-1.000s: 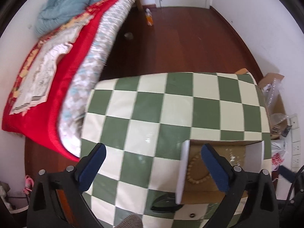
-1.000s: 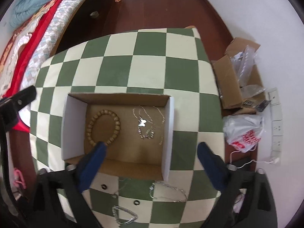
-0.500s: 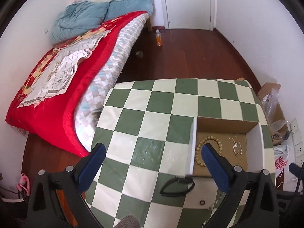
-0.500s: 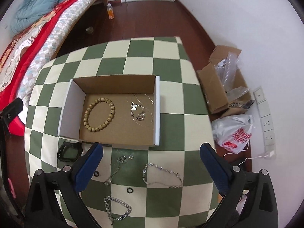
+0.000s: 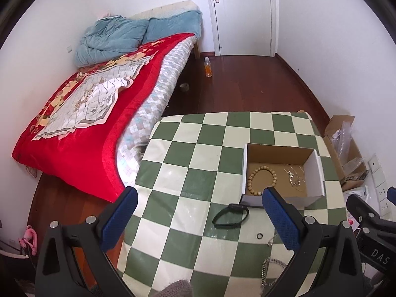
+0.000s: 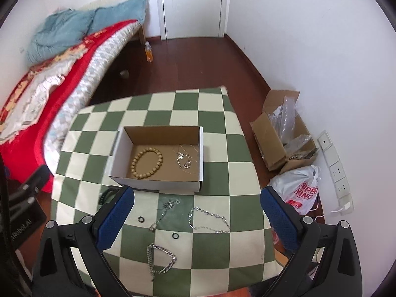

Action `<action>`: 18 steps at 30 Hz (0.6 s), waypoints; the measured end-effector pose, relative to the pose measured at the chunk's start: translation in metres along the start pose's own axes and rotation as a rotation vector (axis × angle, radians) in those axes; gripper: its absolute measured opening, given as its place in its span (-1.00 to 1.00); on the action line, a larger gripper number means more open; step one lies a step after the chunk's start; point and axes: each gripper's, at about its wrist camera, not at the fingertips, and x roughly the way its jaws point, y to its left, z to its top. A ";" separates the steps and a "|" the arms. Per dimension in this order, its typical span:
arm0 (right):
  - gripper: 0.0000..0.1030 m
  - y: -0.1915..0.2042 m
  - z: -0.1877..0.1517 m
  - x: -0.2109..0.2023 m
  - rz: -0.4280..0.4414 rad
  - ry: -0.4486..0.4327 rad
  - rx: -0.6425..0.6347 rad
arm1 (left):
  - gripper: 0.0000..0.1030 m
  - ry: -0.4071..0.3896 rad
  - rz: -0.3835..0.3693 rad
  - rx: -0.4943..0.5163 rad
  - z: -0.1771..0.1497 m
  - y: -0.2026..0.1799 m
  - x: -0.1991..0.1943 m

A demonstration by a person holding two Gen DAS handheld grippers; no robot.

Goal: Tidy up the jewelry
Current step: 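Open both tools and withdraw them from the box, then grasp the thick silver curb chain with the left tool while the right tool grasps the silver link chain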

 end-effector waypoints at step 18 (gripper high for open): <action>0.10 -0.083 -0.113 0.096 0.048 0.318 0.149 | 0.94 0.409 -0.063 0.105 -0.134 -0.068 0.088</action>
